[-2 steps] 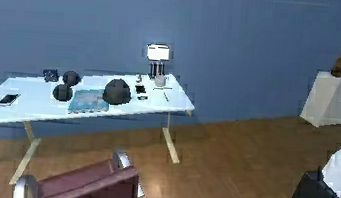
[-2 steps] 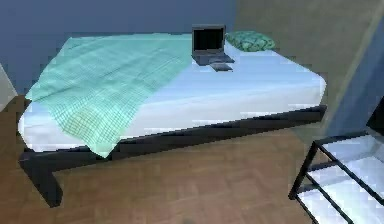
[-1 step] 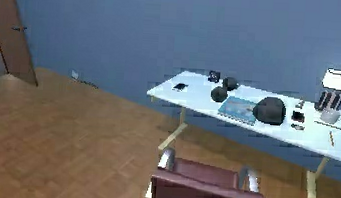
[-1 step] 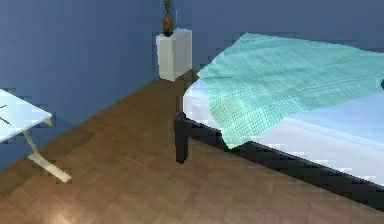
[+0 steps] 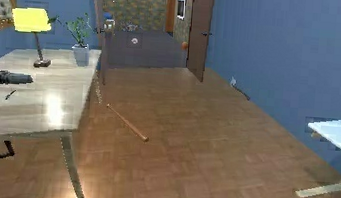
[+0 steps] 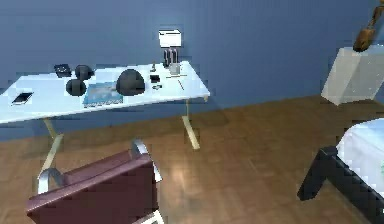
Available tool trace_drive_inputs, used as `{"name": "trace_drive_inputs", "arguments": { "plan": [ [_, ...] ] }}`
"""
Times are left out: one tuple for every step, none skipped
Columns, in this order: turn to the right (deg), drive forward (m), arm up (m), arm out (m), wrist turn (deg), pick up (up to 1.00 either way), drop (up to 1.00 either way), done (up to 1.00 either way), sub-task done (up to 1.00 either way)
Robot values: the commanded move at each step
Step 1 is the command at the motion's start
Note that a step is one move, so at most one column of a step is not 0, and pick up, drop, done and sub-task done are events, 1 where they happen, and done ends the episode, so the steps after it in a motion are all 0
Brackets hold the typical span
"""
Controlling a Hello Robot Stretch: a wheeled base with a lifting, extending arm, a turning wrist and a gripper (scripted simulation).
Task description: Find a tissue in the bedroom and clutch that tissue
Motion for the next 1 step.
{"name": "trace_drive_inputs", "arguments": {
  "plan": [
    [0.0, 0.6, 0.0, 0.0, 0.0, 0.0, 0.0, 0.0, 0.0]
  ]
}}
